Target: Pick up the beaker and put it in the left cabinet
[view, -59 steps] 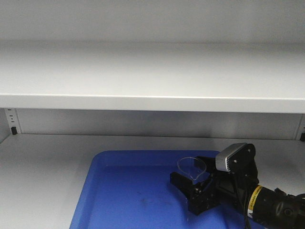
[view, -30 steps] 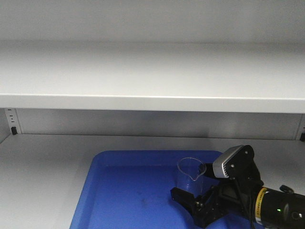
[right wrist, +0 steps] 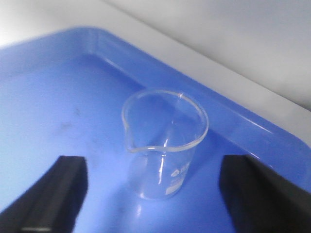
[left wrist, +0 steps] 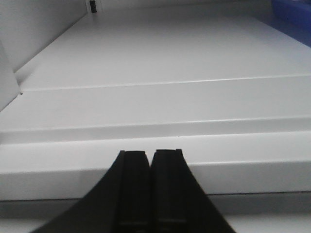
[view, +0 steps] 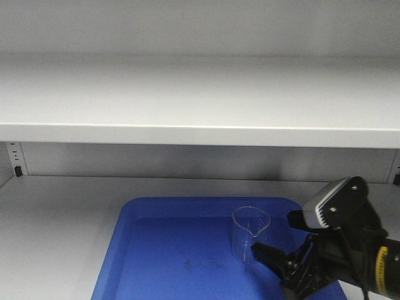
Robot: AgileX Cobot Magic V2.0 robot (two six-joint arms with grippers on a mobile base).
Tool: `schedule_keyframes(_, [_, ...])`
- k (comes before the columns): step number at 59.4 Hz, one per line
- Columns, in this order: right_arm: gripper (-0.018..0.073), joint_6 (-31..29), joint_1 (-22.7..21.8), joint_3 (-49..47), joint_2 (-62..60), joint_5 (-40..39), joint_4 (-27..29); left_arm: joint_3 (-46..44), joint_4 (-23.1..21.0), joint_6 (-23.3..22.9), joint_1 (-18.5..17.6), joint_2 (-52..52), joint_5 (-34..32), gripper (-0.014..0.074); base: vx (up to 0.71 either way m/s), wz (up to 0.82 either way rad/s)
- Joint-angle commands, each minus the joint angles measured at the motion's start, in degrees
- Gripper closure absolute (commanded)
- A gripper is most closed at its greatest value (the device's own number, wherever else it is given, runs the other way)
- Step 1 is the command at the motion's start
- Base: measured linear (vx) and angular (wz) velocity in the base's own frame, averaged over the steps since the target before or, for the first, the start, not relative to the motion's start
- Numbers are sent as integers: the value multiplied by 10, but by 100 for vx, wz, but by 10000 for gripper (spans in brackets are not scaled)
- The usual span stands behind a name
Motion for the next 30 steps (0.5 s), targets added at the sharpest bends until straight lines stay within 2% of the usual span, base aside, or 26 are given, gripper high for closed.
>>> schedule_keyframes(1, [94,101,-4,-17,-51,-2,-52,-6,0,-2,0,-5,-47,593,0,0])
schedule_keyframes(6, [240,168,-4,-17,-82,-2,-100,-6,0,-2,0,-5,-47,593,0,0])
schedule_keyframes(11, [440,229,-4,-17,-112,-1,-101,-6,0,-2,0,-5,-47,593,0,0])
schedule_keyframes(14, [561,242,-4,-17,-126,7,-101,-6,0,-2,0,-5,-47,593,0,0])
schedule_keyframes(30, [569,245,-4,-17,-157,8,-100,-6,0,-2,0,-5,-47,593,0,0])
